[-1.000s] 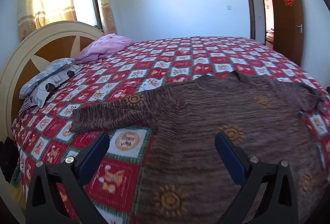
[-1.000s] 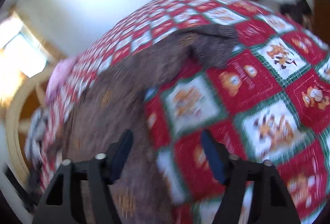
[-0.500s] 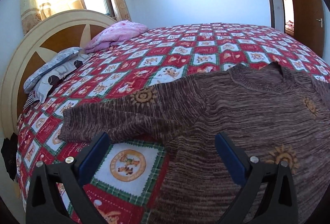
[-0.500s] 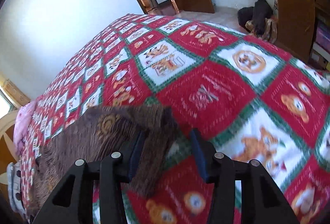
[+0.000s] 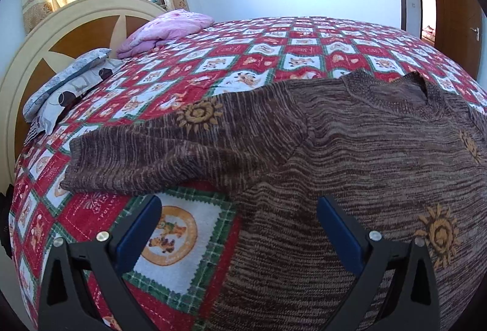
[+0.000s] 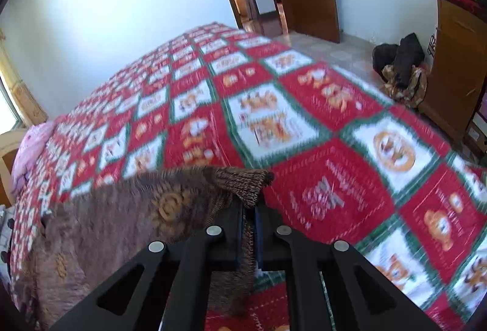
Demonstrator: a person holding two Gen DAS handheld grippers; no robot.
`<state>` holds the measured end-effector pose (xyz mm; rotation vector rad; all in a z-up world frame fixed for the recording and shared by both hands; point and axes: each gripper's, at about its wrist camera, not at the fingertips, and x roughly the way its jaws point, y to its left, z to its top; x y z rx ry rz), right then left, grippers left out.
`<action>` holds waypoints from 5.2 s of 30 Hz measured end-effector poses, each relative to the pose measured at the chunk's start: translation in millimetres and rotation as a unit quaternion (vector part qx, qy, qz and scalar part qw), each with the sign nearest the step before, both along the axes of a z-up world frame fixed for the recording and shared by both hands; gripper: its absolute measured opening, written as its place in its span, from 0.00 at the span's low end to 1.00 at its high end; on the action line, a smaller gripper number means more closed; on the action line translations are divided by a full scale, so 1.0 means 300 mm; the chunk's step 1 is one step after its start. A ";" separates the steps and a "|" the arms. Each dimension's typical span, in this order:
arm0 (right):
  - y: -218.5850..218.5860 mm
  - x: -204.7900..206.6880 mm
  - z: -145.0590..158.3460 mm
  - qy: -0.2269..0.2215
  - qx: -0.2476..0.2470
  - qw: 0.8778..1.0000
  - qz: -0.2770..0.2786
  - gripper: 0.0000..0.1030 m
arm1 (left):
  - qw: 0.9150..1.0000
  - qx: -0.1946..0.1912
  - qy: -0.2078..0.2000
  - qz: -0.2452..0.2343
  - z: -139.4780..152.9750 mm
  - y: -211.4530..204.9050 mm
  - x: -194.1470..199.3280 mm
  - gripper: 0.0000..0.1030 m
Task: Fold small clothes
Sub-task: 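Grasp the sweater's sleeve cuff with the right gripper, then fold the held sleeve across the sweater body with the right gripper, then release, then grasp the other sleeve cuff with the left gripper and lift it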
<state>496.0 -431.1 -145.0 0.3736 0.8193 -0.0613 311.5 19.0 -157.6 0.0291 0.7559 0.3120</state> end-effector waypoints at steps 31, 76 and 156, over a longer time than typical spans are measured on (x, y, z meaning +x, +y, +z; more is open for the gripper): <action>0.949 0.017 0.370 0.035 0.074 0.960 0.266 0.05 | 1.000 -0.023 -0.010 -0.010 -0.031 0.015 -0.015 1.00; 0.564 -0.507 -0.103 -0.022 0.062 0.965 0.254 0.60 | 0.972 -0.029 0.065 -0.224 0.077 -0.627 0.167 0.06; 1.077 -0.507 0.026 -0.079 -0.062 0.928 0.358 0.67 | 0.956 -0.261 0.004 0.135 0.018 0.676 -0.114 0.65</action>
